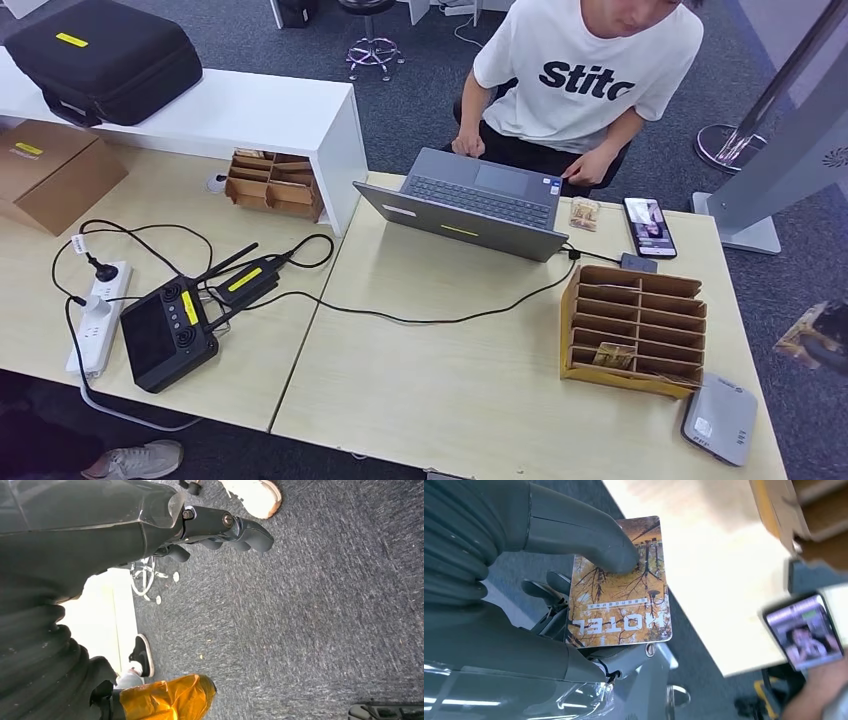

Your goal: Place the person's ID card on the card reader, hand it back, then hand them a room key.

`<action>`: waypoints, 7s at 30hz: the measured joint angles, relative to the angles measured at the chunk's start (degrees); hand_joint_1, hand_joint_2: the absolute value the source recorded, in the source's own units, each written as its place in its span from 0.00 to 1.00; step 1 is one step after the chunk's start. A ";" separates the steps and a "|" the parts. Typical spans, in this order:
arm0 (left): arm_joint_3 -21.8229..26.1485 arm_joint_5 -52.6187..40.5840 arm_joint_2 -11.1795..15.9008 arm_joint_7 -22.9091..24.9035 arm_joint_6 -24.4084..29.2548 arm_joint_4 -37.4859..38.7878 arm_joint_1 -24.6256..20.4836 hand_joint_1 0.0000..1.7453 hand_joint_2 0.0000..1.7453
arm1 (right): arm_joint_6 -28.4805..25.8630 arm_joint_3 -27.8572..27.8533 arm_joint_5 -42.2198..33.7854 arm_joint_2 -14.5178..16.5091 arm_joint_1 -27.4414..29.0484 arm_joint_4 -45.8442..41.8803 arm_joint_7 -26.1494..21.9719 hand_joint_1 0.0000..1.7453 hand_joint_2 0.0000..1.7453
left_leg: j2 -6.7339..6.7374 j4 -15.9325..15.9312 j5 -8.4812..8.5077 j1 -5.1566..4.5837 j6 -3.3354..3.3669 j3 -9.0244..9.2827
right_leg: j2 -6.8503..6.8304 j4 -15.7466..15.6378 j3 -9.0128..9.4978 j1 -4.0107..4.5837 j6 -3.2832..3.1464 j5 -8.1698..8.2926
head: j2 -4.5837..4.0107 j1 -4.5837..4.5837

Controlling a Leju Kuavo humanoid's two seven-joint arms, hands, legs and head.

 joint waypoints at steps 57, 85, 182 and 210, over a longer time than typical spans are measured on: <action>-3.03 -5.82 -1.97 2.93 -1.37 0.07 -3.05 0.00 1.00 | -29.84 -0.67 22.98 51.60 -24.28 18.44 4.65 0.00 1.00 | 0.29 -0.02 0.22 0.08 -0.20 -0.01 | 0.31 0.27 -0.27 0.07 -0.17 0.12 | 0.00 0.01; -1.46 -2.14 -1.78 1.27 0.18 0.07 -0.28 0.00 1.00 | -30.32 -10.16 19.12 37.83 -8.71 -6.91 -0.55 0.00 1.00 | 0.16 -0.02 0.19 0.06 -0.18 -0.10 | 0.19 0.17 -0.29 0.06 -0.17 0.12 | 0.00 0.01; 0.40 -3.78 -1.75 1.03 0.93 0.07 -0.23 0.00 1.00 | -40.89 -13.31 29.55 39.33 7.51 0.77 -1.07 0.00 1.00 | 0.17 -0.03 0.19 0.07 -0.18 -0.17 | 0.17 0.19 -0.30 0.07 -0.17 0.11 | 0.00 0.00; 0.40 -3.96 -1.75 1.03 0.91 0.07 -0.23 0.00 1.00 | -41.13 -13.35 30.08 40.38 7.11 1.10 -0.86 0.00 1.00 | 0.17 -0.03 0.19 0.07 -0.18 -0.17 | 0.17 0.19 -0.30 0.07 -0.17 0.11 | 0.00 0.00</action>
